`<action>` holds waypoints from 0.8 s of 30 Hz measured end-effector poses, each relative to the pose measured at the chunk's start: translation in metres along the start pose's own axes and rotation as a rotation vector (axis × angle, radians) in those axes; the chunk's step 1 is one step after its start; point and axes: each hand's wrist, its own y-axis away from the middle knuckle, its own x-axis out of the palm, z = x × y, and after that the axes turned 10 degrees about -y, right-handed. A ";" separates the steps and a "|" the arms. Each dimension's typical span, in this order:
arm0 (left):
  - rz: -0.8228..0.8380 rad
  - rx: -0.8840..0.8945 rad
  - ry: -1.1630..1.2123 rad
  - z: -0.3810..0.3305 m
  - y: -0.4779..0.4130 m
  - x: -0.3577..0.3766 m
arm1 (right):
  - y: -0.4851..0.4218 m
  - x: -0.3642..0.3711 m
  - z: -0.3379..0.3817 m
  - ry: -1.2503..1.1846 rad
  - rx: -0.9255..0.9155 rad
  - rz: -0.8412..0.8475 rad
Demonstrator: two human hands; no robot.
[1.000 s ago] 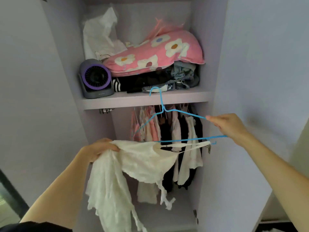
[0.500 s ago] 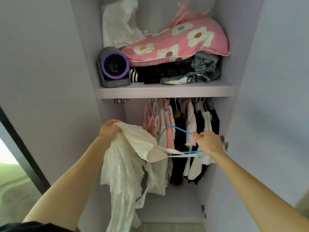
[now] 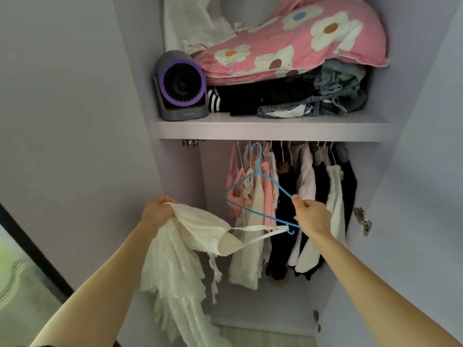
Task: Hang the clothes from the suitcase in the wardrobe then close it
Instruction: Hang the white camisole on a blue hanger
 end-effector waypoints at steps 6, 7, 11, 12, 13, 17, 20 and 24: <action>0.029 -0.050 0.075 -0.004 -0.008 0.013 | -0.019 0.008 -0.012 -0.051 0.049 0.041; 0.035 -0.072 0.101 -0.005 -0.006 0.015 | -0.021 0.009 -0.014 -0.058 0.067 0.056; 0.107 -0.083 0.194 -0.012 0.002 0.021 | -0.021 0.006 -0.019 -0.105 0.129 0.106; 0.142 -0.084 0.213 -0.011 0.004 0.022 | -0.019 0.004 -0.018 -0.146 0.140 0.106; 0.182 -0.092 0.233 -0.009 0.005 0.023 | -0.018 0.001 -0.016 -0.183 0.152 0.101; 0.209 -0.130 0.355 -0.006 0.017 0.030 | -0.013 -0.021 0.009 -0.390 0.143 0.091; 0.260 -0.178 0.418 -0.002 0.031 0.029 | -0.015 -0.043 0.047 -0.581 0.104 0.048; 0.415 -0.243 0.641 -0.012 0.061 0.022 | -0.017 -0.071 0.109 -0.747 0.020 -0.083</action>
